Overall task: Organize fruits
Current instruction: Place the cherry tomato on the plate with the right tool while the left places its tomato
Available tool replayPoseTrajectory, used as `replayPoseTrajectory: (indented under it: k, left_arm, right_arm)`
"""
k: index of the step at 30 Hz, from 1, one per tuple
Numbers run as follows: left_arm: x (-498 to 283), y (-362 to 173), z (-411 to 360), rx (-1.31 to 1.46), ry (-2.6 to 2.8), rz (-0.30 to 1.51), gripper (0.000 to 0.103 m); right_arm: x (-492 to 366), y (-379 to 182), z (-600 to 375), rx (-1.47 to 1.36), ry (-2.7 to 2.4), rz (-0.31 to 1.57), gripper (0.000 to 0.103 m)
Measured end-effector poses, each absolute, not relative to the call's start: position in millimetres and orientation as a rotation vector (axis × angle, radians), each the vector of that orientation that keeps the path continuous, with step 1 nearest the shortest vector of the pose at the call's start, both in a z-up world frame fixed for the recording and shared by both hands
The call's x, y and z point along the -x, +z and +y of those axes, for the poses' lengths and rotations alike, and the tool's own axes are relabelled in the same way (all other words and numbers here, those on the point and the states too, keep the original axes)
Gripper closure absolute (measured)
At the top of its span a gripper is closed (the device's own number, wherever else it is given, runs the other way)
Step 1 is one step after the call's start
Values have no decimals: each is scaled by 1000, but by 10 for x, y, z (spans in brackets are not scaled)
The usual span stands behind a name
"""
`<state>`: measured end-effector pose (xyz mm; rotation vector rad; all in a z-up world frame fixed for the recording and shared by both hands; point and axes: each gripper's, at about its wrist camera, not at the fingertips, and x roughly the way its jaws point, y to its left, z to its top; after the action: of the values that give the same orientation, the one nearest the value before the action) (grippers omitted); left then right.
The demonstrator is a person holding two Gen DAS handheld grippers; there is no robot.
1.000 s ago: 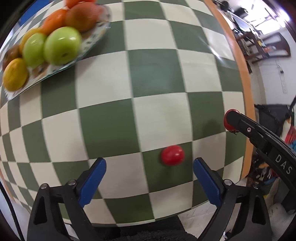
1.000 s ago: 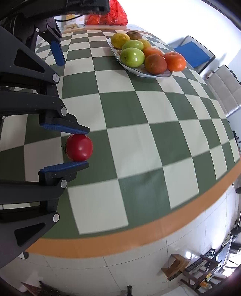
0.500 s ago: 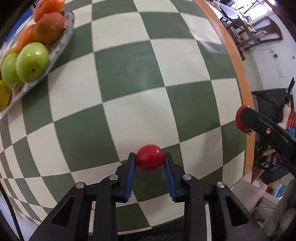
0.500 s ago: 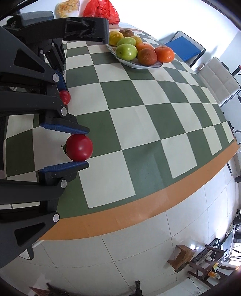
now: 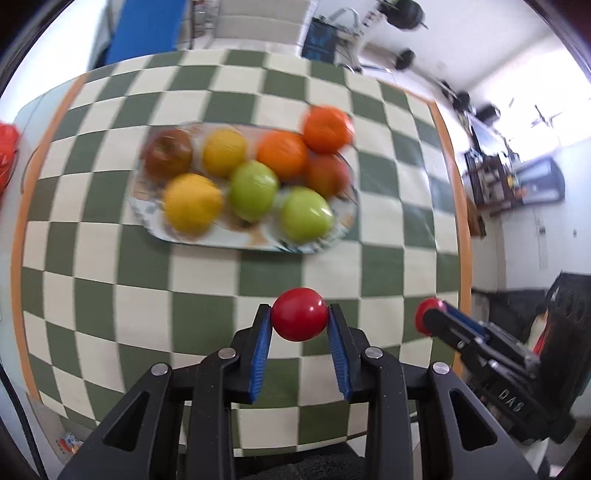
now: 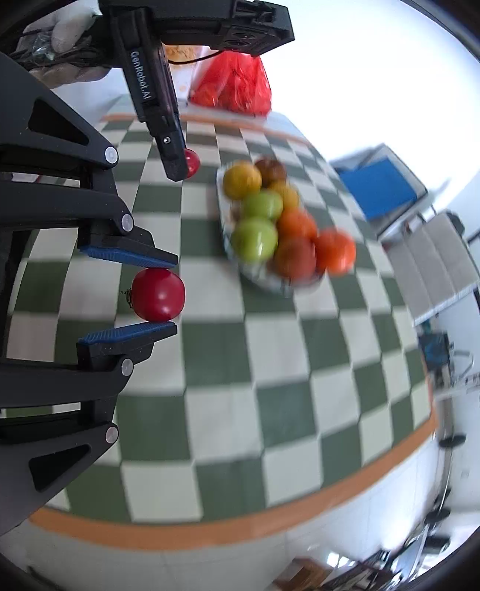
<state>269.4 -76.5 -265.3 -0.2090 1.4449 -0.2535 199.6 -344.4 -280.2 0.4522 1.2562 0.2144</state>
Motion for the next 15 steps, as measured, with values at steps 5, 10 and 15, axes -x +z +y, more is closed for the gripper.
replayPoseTrajectory:
  k: [5, 10, 15]
  left_arm:
    - [-3115, -2774, -72, 337, -202, 1447, 75]
    - [-3469, -3128, 311, 478, -224, 1517, 75]
    - [-3756, -3559, 476, 587, -251, 1604, 75]
  right_arm:
    - [-2458, -2771, -2599, -434, 325, 1254, 71]
    - [-2780, -3059, -1984, -445, 314, 1295, 71]
    - [-3007, -3482, -1786, -513, 254, 1343, 71]
